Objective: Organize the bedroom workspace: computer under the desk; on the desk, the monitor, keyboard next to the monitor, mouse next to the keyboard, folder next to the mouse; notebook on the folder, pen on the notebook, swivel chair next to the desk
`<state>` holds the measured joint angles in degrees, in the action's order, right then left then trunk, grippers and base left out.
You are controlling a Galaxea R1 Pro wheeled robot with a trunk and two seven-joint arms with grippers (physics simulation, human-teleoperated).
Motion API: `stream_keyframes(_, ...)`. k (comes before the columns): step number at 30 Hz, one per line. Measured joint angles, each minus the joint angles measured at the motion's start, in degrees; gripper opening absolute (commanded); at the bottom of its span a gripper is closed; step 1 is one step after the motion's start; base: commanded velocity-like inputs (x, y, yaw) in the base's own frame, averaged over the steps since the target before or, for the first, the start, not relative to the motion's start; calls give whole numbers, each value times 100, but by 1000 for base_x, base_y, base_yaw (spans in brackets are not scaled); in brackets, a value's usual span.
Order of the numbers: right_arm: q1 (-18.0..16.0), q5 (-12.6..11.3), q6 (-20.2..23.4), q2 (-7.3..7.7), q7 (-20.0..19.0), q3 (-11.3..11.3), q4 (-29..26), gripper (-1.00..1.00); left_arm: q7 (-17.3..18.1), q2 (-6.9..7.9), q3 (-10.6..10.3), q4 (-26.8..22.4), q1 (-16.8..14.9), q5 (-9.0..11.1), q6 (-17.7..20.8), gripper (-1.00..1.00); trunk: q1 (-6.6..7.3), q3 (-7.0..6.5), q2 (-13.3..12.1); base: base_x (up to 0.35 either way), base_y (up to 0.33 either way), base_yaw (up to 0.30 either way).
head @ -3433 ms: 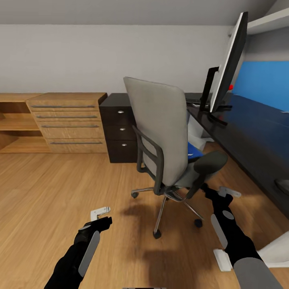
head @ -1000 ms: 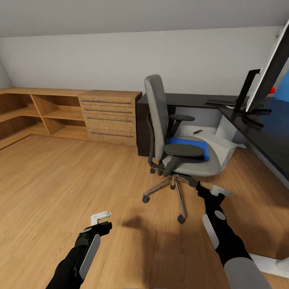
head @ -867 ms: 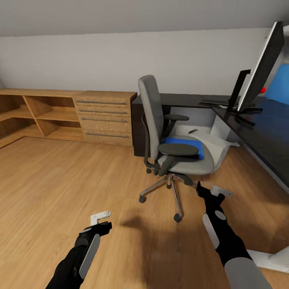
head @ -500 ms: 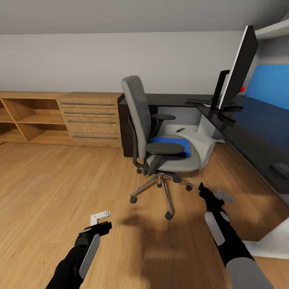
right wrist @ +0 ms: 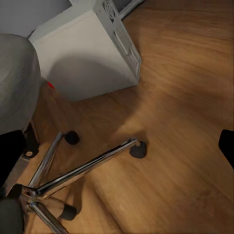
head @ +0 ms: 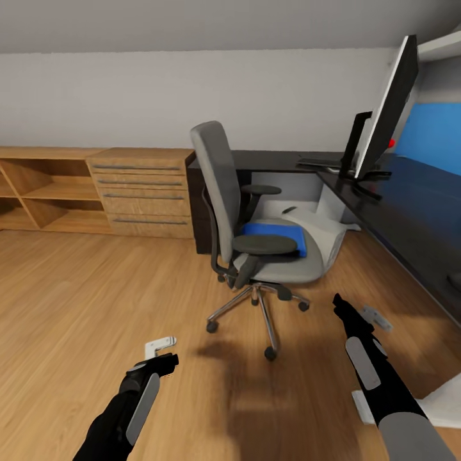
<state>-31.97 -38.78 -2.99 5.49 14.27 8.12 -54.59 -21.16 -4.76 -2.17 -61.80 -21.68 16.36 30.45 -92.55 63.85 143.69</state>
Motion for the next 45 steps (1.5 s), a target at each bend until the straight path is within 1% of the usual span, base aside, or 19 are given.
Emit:
stream_keyframes(3,0,8,5,4,5,75,-151,100,-2,0,-1,0,1,0,0,100,-1,0,0,163,0,0)
stream_keyframes(14,0,17,-15,2,5,82,-156,100,-9,0,0,0,-1,-9,0,100,-3,0,0,67,0,0)
stream_keyframes(22,0,18,-20,19,5,87,-156,100,-7,0,0,0,2,-9,0,100,-2,0,0,200,0,0)
stream_keyframes(31,0,19,-15,20,5,87,-156,100,-27,0,9,0,-1,-9,0,100,-3,0,0,16,0,0)
stream_keyframes(41,0,19,-20,27,14,108,-156,100,-18,0,9,-9,1,-9,0,100,0,0,0,285,0,0)
stream_keyframes(42,0,21,-21,34,14,171,-156,100,-18,0,9,-9,1,-9,0,100,0,0,0,318,0,0)
stream_keyframes(45,0,22,-21,40,14,238,-156,100,-14,0,9,-9,0,-9,0,100,0,0,0,319,0,0)
